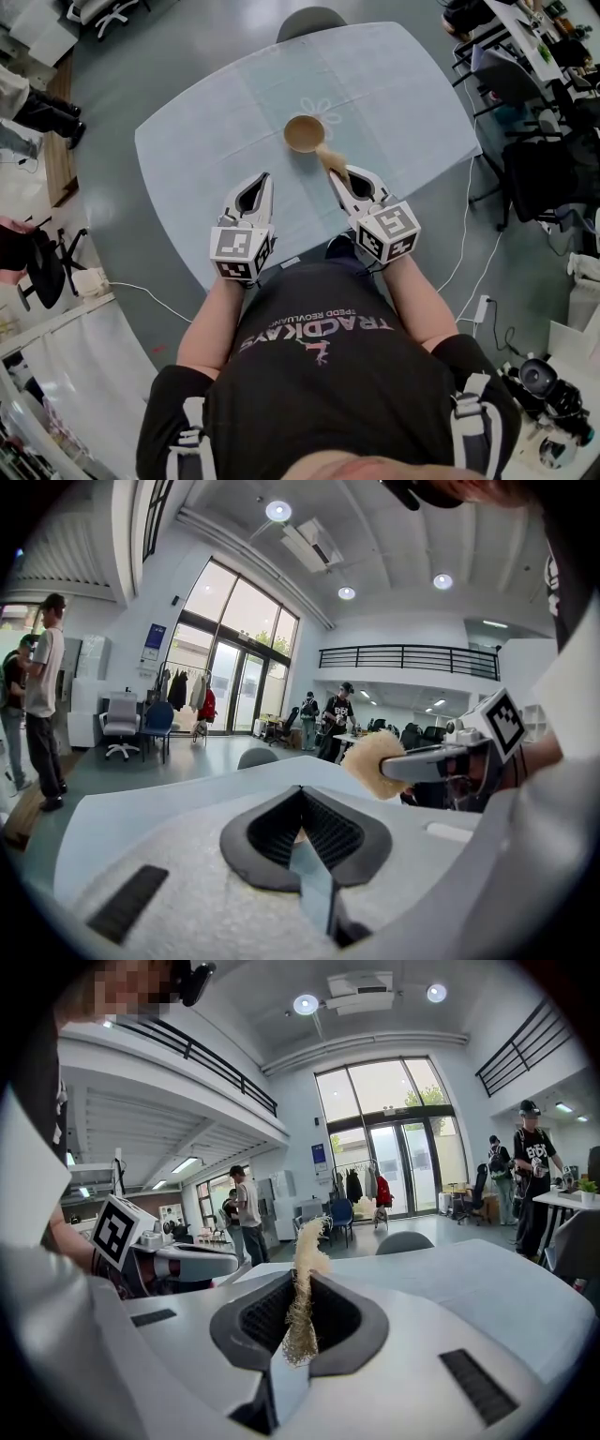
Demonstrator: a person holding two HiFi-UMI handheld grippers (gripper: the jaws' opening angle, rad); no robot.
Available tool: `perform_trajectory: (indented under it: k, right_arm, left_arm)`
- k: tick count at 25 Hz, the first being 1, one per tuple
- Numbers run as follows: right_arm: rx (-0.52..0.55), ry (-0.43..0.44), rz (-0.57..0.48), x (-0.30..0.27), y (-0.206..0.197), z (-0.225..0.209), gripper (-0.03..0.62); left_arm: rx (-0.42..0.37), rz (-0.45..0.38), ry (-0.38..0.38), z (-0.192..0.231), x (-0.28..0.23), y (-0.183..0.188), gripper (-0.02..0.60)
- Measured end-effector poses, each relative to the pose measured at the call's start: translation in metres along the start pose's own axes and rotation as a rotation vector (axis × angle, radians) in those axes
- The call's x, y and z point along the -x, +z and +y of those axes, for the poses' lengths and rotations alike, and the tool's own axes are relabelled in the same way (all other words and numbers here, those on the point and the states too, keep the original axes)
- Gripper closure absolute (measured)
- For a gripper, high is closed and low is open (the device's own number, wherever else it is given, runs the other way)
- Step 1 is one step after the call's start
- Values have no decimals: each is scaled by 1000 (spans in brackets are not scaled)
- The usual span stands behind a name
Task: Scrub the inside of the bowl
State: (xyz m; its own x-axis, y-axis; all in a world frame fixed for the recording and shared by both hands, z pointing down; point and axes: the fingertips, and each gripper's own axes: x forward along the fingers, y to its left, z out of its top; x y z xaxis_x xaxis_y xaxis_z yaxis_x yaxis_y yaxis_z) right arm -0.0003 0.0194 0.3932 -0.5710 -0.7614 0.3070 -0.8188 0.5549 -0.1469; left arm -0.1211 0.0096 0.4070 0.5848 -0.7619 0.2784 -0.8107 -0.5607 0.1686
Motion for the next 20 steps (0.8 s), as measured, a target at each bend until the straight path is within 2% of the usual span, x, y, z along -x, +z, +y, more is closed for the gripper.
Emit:
perform_trajectory:
  k: [20]
  right_arm:
    - [-2,5,4,2,-3,1,563]
  left_arm:
    - [10,4,-8,-5,-1,-6,566]
